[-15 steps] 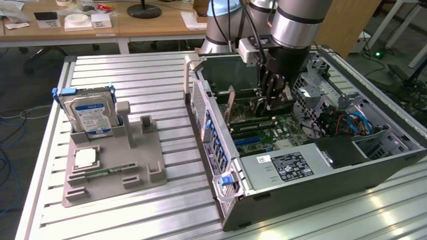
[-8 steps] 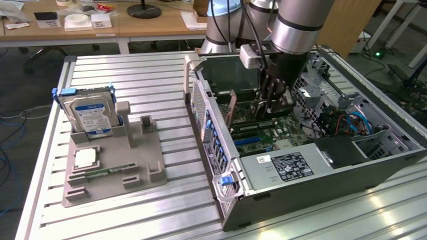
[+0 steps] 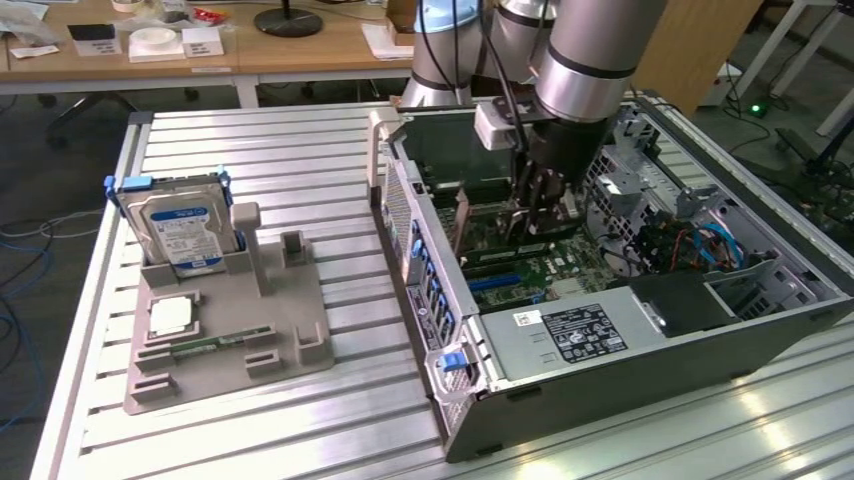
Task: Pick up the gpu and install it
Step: 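Insert the gpu into the slot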
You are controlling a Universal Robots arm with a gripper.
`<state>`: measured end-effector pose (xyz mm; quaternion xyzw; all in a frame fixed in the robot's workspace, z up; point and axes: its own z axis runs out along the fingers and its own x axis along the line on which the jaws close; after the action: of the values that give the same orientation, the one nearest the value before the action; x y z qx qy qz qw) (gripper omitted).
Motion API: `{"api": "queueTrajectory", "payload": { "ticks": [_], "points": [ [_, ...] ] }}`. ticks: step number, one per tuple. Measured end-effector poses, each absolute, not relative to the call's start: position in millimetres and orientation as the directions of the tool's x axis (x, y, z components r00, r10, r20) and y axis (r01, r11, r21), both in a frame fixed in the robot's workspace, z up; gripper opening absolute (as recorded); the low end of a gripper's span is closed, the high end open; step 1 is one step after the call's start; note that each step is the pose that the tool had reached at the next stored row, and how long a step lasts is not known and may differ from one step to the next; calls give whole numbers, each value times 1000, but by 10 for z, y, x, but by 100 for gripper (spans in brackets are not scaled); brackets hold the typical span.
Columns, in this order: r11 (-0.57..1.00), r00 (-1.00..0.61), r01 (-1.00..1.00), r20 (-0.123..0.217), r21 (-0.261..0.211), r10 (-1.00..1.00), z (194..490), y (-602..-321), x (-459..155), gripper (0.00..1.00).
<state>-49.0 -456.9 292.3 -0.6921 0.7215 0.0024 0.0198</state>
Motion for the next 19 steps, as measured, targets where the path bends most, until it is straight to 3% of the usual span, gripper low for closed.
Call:
{"api": "queueTrajectory", "payload": {
  "ticks": [19],
  "points": [
    [65,-64,-998,-29,-23,-998,2638,-4597,-545,28]
  ]
}}
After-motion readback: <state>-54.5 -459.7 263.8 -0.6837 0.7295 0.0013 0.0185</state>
